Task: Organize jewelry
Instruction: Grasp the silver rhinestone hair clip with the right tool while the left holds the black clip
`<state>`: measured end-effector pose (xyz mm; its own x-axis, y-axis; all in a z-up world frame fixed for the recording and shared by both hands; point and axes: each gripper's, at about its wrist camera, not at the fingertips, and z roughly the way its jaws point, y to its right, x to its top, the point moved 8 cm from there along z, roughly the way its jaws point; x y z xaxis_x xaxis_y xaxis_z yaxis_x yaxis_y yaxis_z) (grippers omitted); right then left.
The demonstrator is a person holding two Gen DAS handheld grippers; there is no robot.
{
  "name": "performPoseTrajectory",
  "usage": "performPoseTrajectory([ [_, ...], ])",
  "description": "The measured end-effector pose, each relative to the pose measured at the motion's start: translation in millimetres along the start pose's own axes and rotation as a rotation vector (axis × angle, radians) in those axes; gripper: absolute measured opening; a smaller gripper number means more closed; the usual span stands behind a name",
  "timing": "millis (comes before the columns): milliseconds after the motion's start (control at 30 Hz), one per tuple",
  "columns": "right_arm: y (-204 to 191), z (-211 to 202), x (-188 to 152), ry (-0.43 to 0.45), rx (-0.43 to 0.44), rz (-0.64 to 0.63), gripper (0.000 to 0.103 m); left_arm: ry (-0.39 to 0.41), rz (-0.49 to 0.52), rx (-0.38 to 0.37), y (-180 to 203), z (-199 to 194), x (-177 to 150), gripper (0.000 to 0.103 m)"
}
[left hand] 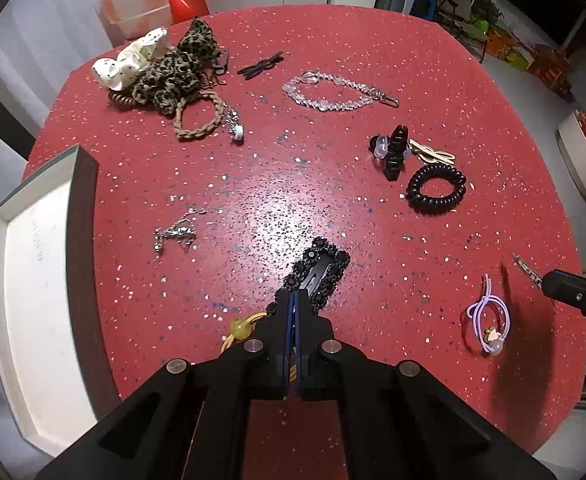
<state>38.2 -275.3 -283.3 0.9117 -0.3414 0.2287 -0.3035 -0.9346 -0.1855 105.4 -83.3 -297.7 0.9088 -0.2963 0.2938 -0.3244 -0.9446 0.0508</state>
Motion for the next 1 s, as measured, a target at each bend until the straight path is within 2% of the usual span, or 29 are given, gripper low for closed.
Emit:
performPoseTrajectory([
  [33,0,0,0,-0.001,0.000,0.000,0.010,-0.001,0.005,0.000,1,1,0,0.027],
  [67,1,1,-1,-0.002,0.001,0.001,0.010,-0.004,0.006,-0.001,1,2,0,0.060],
  [100,1,1,-1,-0.003,0.002,0.001,0.010,0.004,-0.003,0.021,-1,1,0,0.101],
  [133,1,1,-1,-0.003,0.003,0.002,0.010,0.046,-0.003,0.043,-3,-2,3,0.102],
  [300,0,3,-1,-0.002,0.010,0.005,0.010,0.046,0.061,0.073,2,5,11,0.102],
  [433,-1,2,-1,0.000,0.014,0.003,0.010,-0.003,0.144,0.060,13,26,9,0.101],
  [467,-1,2,-2,0.001,0.014,0.002,0.010,-0.009,0.157,0.053,15,30,7,0.097],
  [500,-1,2,-2,0.001,0.015,0.001,0.010,-0.018,0.173,0.050,17,33,7,0.086],
  [600,-1,1,-3,0.002,0.018,0.000,0.010,-0.028,0.176,0.031,19,37,9,0.079],
  [667,-1,1,-4,0.001,0.019,0.000,0.010,-0.027,0.172,0.007,21,36,11,0.067],
  [700,-1,1,-4,0.001,0.019,0.001,0.010,-0.024,0.171,-0.002,22,35,11,0.055],
  [733,0,1,-5,0.001,0.019,0.002,0.010,-0.020,0.175,-0.011,24,33,11,0.038],
  [833,-1,0,-6,0.002,0.021,0.002,0.010,-0.011,0.173,-0.020,27,29,13,0.038],
  [1000,-2,-6,-4,0.012,0.030,0.001,0.010,0.018,0.040,-0.101,17,4,21,0.038],
])
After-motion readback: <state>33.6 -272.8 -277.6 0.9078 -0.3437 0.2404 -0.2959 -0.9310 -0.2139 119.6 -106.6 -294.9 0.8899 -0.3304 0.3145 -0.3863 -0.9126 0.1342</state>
